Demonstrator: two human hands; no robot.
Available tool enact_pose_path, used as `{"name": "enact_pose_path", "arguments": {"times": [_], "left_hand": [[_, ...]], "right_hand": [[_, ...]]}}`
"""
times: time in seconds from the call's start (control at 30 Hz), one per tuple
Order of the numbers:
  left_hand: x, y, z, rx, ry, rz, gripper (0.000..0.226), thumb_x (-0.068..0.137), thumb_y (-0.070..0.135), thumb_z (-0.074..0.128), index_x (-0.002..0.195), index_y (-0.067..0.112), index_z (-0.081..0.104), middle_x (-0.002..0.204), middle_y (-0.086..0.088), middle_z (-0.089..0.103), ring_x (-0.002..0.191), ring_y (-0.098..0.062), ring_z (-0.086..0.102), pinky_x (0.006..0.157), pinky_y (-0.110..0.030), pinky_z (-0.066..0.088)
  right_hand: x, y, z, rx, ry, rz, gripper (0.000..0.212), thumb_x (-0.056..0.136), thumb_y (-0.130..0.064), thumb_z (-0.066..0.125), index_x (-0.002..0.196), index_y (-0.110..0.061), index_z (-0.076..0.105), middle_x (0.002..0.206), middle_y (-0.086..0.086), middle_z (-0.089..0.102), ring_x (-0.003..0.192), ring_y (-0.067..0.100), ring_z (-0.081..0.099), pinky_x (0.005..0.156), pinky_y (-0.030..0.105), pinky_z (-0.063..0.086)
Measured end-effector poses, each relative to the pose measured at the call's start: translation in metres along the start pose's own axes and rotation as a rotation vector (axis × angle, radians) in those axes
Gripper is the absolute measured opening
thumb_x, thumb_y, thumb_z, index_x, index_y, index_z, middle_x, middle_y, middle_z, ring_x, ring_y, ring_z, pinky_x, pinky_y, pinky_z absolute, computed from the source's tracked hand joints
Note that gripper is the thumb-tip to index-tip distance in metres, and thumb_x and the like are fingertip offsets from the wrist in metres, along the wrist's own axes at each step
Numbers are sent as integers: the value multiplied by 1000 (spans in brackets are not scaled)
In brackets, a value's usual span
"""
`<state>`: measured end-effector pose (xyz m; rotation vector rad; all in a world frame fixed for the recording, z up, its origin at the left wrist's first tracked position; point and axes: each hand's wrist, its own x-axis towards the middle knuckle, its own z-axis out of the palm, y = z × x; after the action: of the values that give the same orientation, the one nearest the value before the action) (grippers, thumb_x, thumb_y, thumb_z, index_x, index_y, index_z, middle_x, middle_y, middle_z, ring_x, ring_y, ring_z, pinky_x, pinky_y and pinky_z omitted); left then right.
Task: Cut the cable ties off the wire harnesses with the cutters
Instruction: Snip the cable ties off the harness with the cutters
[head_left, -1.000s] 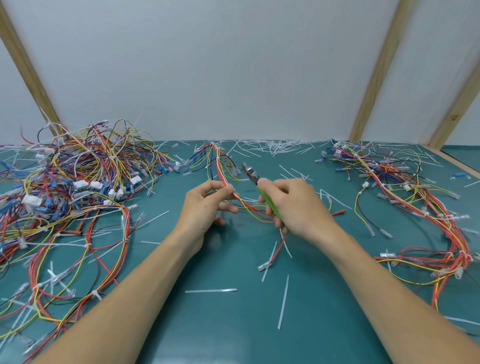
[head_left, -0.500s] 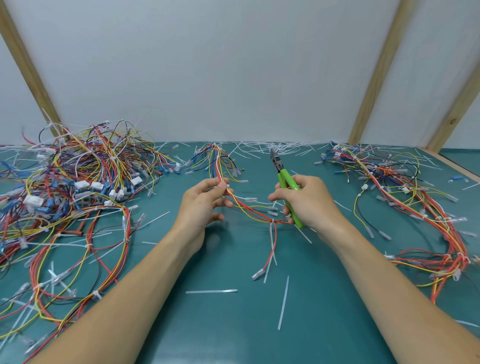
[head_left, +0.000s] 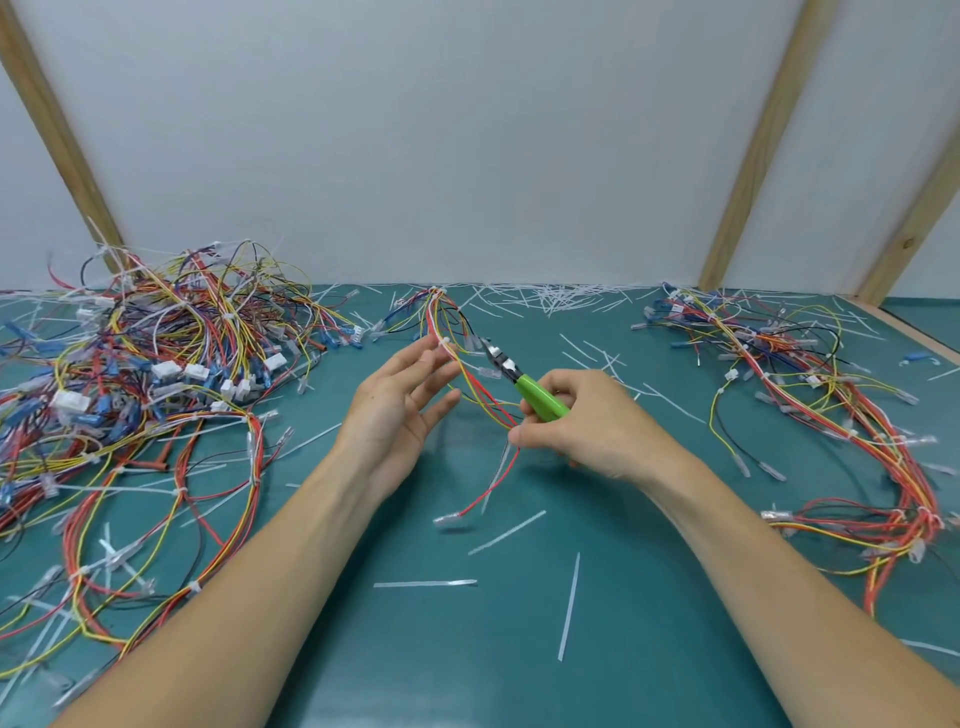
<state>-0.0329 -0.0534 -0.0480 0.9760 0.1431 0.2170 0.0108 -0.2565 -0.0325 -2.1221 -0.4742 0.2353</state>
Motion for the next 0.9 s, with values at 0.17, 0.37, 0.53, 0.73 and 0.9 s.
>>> {"name": "enact_pose_path", "arguments": {"times": [0.17, 0.37, 0.53, 0.73, 0.9], "left_hand": [[-2, -2, 3, 231, -61, -24, 21, 94, 11, 64, 113, 16, 70, 103, 2, 75, 72, -7, 67, 57, -19, 51], [-10, -12, 9, 522, -355, 55, 30, 86, 31, 74, 115, 23, 74, 104, -6, 71, 78, -17, 58, 60, -25, 48], [-11, -11, 9, 521, -327, 102, 13, 84, 28, 76, 95, 22, 76, 90, -9, 68, 72, -14, 58, 58, -23, 45], [-14, -9, 15, 484, -217, 196, 21, 85, 25, 71, 95, 8, 65, 88, -1, 75, 66, -16, 66, 49, -22, 45], [-11, -9, 18, 541, 35, 332, 15, 92, 10, 70, 81, 8, 60, 69, -5, 67, 54, -13, 62, 45, -23, 44]], "right_hand": [[-2, -7, -4, 328, 3, -35, 19, 83, -11, 84, 92, -13, 67, 59, -6, 62, 51, 13, 51, 50, 27, 47], [-7, -14, -8, 522, -60, 14, 18, 89, -10, 77, 104, -9, 69, 65, -2, 63, 56, 15, 56, 53, 29, 54], [-8, -14, -8, 545, -144, 59, 22, 90, -14, 76, 111, -8, 71, 70, -3, 65, 59, 15, 58, 55, 29, 55], [-8, -20, -4, 586, 8, 39, 12, 89, -9, 74, 98, -15, 67, 83, 5, 71, 59, 15, 59, 54, 29, 56], [-7, -22, -8, 711, 160, -66, 16, 91, 4, 60, 98, -10, 63, 81, 5, 73, 57, 17, 55, 48, 30, 53]]}}
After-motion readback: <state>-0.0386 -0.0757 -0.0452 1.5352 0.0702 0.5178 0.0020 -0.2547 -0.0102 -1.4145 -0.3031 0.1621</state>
